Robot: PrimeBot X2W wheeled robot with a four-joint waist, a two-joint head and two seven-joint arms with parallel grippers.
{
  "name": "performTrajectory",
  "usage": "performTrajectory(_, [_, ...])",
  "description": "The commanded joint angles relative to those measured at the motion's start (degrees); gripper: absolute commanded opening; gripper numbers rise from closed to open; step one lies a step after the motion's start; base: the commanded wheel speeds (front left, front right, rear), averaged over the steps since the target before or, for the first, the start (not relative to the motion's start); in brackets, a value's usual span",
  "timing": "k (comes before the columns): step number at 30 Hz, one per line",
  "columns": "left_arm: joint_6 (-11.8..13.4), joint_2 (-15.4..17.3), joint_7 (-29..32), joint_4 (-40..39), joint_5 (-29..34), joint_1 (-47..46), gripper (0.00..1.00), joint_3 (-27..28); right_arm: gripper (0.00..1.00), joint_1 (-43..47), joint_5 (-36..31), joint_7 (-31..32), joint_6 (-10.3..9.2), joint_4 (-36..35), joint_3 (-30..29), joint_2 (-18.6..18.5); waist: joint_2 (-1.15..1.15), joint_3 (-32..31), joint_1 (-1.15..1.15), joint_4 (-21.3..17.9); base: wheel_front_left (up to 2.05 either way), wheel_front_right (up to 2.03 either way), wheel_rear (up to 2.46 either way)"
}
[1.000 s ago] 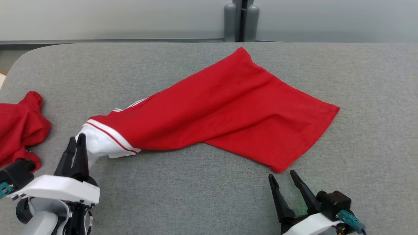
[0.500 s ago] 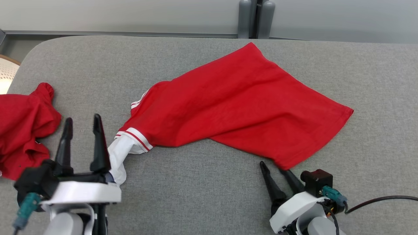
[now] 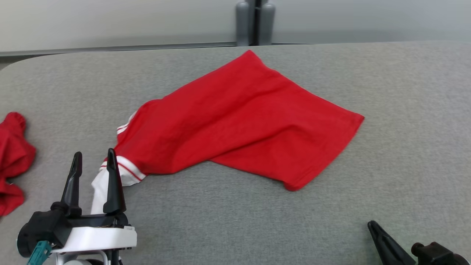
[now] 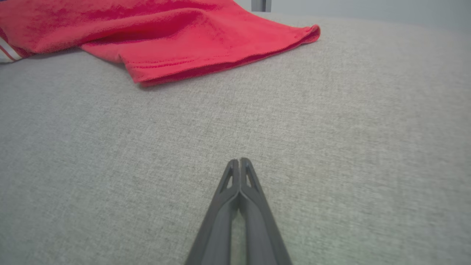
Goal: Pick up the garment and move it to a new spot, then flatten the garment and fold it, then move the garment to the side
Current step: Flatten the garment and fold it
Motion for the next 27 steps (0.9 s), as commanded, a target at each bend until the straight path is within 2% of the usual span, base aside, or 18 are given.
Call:
performTrajectory(1, [-0.42, -0.36, -0.1, -0.13, 0.97, -1.0, 1.0, 0.68, 0.0, 0.55, 1.43, -0.04, -0.01, -3.4, 0.42, 0.47, 0.0, 0.17, 0.0, -1.86, 0.0, 0.0, 0.0])
performTrajectory(4, [-1.34, -0.67, -0.09, -0.35, 2.07, -1.83, 1.0, 0.51, 0.0, -0.54, 3.83, -0.04, -0.03, -6.46, 2.47, 0.75, 0.0, 0.6, 0.0, -2.26, 0.0, 0.0, 0.0])
performTrajectory(5, [-1.74, -0.84, -0.09, -0.44, 2.54, -2.17, 1.0, 0.07, 0.25, -1.2, 4.67, -0.04, -0.03, -6.5, 3.78, 1.35, 0.0, 0.69, 0.0, -2.14, 0.0, 0.0, 0.0])
performTrajectory(6, [-1.74, -0.84, -0.09, -0.44, 2.54, -2.17, 1.0, 0.07, 0.25, -1.2, 4.67, -0.04, -0.03, -6.5, 3.78, 1.35, 0.0, 0.69, 0.0, -2.14, 0.0, 0.0, 0.0])
performTrajectory(7, [-1.87, -0.87, -0.1, -0.47, 2.86, -2.39, 1.0, -0.15, 0.7, -2.01, 5.39, -0.04, -0.02, -6.36, 4.72, 2.03, 0.0, 0.75, 0.0, -1.93, 0.0, 0.0, 0.0])
performTrajectory(8, [-2.1, -0.9, -0.1, -0.29, 3.05, -2.56, 1.0, -0.35, 1.0, -3.03, 6.26, -0.04, -0.02, -5.78, 5.84, 2.75, 0.0, 0.76, 0.0, -1.62, 0.0, 0.0, 0.0])
performTrajectory(12, [-2.79, -1.07, -0.1, 0.45, 3.45, -2.99, 1.0, -0.8, 1.0, -7.28, 10.03, -0.04, -0.02, -1.04, 10.68, 4.9, 0.0, 0.44, 0.0, 0.27, 0.0, 0.0, 0.0])
performTrajectory(18, [-1.11, -1.11, -0.09, 0.73, 1.69, -2.05, 1.0, -3.36, 1.0, -13.11, 18.61, -0.04, -0.02, 6.29, 15.06, 7.37, 0.0, -0.47, 0.0, 3.85, 0.0, 0.0, 0.0])
performTrajectory(27, [0.04, -1.12, -0.09, 0.58, 1.34, -1.88, 1.0, -5.26, 1.0, -19.59, 25.91, 0.02, 0.11, 14.56, 15.25, 9.28, 0.0, -0.66, 0.0, 7.98, 0.0, 0.0, 0.0])
